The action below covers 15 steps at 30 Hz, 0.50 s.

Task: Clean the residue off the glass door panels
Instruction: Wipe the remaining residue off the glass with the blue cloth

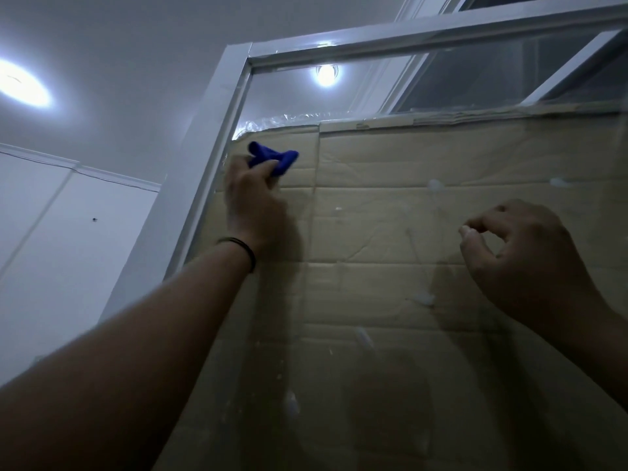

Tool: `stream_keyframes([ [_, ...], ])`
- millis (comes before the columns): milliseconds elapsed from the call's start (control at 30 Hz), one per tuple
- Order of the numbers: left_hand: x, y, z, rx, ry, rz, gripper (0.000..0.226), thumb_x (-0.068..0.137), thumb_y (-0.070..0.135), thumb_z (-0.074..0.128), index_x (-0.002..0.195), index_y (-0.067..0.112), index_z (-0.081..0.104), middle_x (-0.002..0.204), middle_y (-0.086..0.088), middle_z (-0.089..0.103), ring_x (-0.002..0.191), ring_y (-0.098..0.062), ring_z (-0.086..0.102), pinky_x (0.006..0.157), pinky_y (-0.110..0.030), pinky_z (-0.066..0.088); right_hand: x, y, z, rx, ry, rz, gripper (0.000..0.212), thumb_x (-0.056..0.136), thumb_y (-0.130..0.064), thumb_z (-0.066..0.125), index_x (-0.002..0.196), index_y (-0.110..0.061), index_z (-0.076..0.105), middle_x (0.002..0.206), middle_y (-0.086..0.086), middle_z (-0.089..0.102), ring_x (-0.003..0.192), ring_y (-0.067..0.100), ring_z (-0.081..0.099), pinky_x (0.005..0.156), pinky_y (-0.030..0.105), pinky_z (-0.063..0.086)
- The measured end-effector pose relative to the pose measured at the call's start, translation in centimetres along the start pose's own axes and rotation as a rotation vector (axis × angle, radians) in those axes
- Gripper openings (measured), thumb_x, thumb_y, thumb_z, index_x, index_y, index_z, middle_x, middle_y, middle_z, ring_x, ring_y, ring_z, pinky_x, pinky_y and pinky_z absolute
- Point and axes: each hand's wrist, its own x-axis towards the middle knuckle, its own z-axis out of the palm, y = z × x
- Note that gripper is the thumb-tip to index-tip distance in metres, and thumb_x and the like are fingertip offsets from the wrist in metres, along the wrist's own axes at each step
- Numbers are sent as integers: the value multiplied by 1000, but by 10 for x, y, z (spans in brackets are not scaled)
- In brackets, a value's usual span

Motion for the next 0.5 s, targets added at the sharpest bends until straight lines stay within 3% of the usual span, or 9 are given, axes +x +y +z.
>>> stream_keyframes([
  [133, 19, -23, -9, 122, -105, -121, 32, 96, 17, 52, 127, 12, 59, 131, -14, 43, 122, -29, 41, 96, -29, 31, 5, 6, -8, -9, 10, 1, 32, 80, -27, 45, 89, -7, 69, 84, 13, 61, 82, 32, 53, 76, 42, 44],
  [267, 15, -16, 7, 138, -165, -111, 33, 96, 18, 53, 127, 12, 59, 128, -13, 43, 116, -30, 43, 88, -27, 31, 5, 16, -12, -42, -29, -7, 32, 83, -24, 47, 101, -9, 69, 95, 13, 64, 91, 33, 55, 82, 47, 46],
  [400, -2, 25, 39, 107, -171, 11, 31, 93, 16, 56, 122, 11, 64, 117, -14, 50, 107, -30, 49, 85, -25, 32, 3, 26, -12, -80, -57, -18, 30, 85, -18, 54, 110, -10, 67, 101, 14, 64, 95, 34, 56, 85, 48, 45],
  [500, -30, 66, 66, -12, -177, 94, 30, 92, 15, 56, 120, 12, 66, 110, -10, 51, 99, -24, 48, 78, -16, 26, 2, 28, -15, -63, -67, -4, 37, 83, -27, 47, 110, -11, 67, 100, 13, 63, 95, 33, 56, 85, 48, 45],
])
